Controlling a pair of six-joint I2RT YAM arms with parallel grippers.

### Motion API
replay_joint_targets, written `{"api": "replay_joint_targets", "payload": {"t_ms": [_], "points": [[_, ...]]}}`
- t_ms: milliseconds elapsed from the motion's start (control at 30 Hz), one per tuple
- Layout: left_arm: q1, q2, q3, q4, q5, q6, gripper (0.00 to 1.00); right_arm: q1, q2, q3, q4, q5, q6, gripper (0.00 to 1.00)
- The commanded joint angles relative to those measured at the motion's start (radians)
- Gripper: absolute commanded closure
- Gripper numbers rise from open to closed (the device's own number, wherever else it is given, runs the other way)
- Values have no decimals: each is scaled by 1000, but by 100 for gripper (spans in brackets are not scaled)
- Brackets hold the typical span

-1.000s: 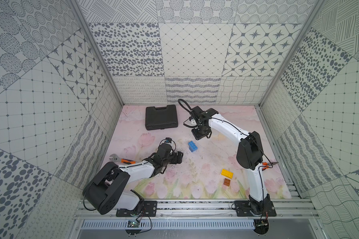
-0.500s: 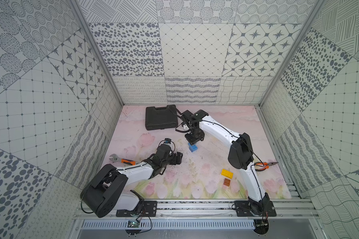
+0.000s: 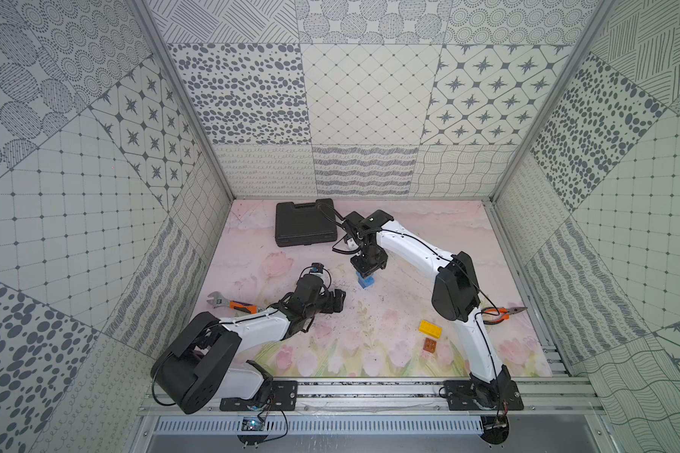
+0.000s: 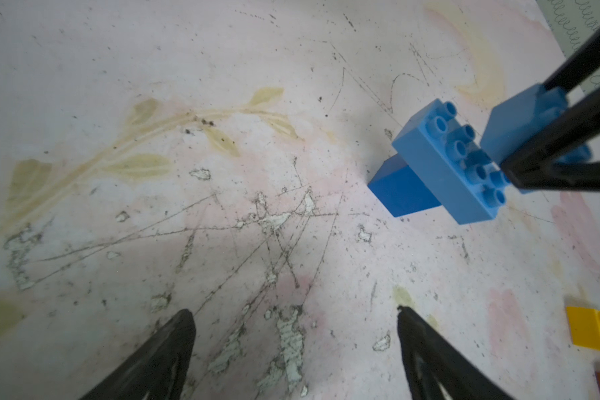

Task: Assemble the letter f with lego
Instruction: Assemble the lego brick at the center of the board.

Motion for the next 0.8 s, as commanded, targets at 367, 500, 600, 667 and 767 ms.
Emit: {"api": "replay_joint_targets", "payload": {"t_ms": [367, 500, 600, 667, 767], "points": [[-3, -1, -4, 20, -8, 13, 8, 1, 26, -9, 21, 2, -19, 71], [-2, -2, -4, 22, -7, 12, 8, 0, 30, -6, 27, 2, -19, 71], [-3, -1, -6, 22, -8, 13, 8, 0, 36, -3, 26, 9, -19, 72], [-3, -1, -6, 21, -8, 13, 8, 1, 37, -2, 28, 14, -19, 72], [-3, 0, -6, 22, -8, 13, 8, 0, 41, 1, 31, 15, -18, 71]]}}
